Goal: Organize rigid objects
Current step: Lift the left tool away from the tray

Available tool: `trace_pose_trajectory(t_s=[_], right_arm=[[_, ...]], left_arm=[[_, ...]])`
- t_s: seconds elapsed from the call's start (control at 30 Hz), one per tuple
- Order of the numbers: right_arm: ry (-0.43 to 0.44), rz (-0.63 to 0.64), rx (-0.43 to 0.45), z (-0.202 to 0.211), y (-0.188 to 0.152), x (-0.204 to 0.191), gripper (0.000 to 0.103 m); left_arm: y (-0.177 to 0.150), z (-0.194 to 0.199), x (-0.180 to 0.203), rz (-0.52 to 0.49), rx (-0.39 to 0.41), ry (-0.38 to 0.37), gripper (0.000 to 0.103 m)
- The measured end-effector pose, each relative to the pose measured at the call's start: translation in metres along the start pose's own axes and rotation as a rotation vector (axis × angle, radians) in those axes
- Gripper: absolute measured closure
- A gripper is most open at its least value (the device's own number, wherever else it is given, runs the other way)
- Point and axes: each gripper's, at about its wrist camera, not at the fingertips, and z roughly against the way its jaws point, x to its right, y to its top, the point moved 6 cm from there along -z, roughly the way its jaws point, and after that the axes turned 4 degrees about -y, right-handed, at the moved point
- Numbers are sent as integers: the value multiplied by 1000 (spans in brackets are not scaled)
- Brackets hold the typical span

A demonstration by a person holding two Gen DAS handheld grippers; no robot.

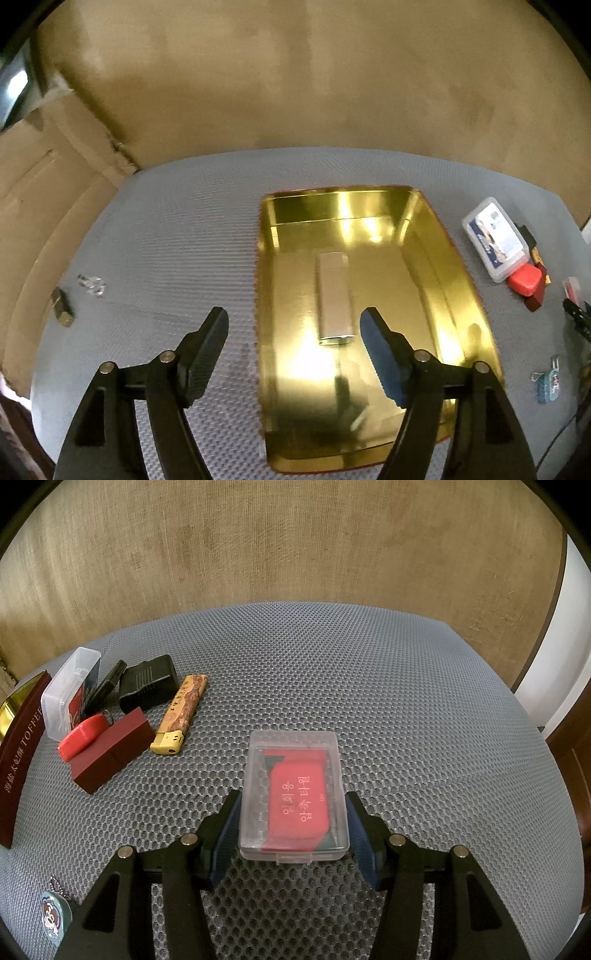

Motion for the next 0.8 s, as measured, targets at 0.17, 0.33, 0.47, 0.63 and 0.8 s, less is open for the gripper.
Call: trace_pose_trajectory(t_s=[0.17, 0.33, 0.47, 0.63, 0.8], right_arm=[[5, -5, 0, 0, 0, 3, 46], [3, -4, 0, 0, 2, 6, 46], [-3, -5, 0, 0, 2, 6, 46], [-15, -9, -2, -1, 3, 7, 46], [-39, -1, -9, -2, 5, 7, 48]], left_arm=[[-7, -2, -17, 15, 22, 23, 31], [-11, 5, -17, 4, 56, 31, 31], [-11, 1, -25, -4, 72, 45, 27], [-6, 2, -37, 11, 88, 56, 26], [-6, 2, -50, 75, 84, 54, 22]])
